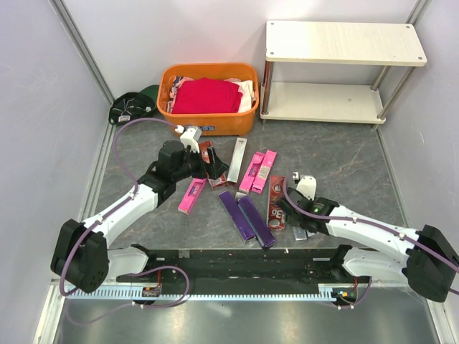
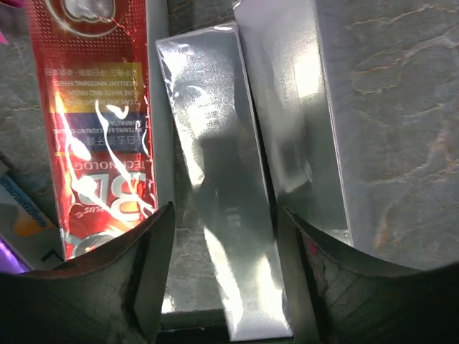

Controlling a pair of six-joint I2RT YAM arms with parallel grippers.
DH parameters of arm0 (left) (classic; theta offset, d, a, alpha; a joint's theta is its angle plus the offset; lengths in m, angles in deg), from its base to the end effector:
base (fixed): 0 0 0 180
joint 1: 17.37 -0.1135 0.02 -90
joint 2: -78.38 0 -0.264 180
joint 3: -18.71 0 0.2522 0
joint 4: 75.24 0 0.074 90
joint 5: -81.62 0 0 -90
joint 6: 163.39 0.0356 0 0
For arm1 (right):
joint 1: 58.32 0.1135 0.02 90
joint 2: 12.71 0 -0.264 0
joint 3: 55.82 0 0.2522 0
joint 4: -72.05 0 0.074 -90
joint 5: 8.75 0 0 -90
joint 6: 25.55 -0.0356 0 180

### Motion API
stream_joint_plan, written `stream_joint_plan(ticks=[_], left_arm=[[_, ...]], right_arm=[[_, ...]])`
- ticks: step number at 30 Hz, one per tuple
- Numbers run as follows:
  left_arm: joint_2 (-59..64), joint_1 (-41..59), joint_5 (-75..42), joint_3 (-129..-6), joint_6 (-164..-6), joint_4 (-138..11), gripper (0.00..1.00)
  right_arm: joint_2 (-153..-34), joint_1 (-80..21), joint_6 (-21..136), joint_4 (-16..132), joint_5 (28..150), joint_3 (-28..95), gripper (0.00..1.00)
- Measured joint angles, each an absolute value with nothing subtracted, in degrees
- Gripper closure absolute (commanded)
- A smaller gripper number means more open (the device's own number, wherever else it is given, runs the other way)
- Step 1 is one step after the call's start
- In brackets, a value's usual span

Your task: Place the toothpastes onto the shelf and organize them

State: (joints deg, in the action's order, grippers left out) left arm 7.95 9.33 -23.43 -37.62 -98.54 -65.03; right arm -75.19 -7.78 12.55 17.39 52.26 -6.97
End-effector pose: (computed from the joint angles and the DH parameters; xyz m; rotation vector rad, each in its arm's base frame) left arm 0.2415 -0.1318 0.2562 0.2048 2.0704 -0.8313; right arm 0.1290 0.1296 0.1905 0.1546 2.5150 -0.0313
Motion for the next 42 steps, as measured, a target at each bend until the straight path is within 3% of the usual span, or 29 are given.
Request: stream_joint_plan(ticks=[7, 13, 23, 32, 42], left_arm=[[7.1, 9.4, -23.5, -37.6, -98.5, -65.2, 0.0], [6.7, 9.4, -23.5, -37.5, -98.5, -65.5, 0.0], [6.7, 9.4, -23.5, -37.5, -98.2, -64.9, 0.0], [6.7, 9.4, -28.9, -38.0, -97.8, -65.9, 0.0], [3.2, 9.5, -47.7, -38.1, -104.8, -83.8, 0.0]], right_arm=[[-80.4, -7.8, 12.5, 22.8, 54.8, -11.7, 0.42], [-82.3, -7.6, 13.2, 24.4, 54.2, -10.6, 0.68], [-80.1, -7.5, 15.0, 21.5, 53.6, -7.3, 0.86], [-73.4, -7.5, 21.1, 22.7, 52.7, 1.3, 0.91], [-68.3, -7.5, 31.6, 36.5, 69.4, 2.8, 0.91]])
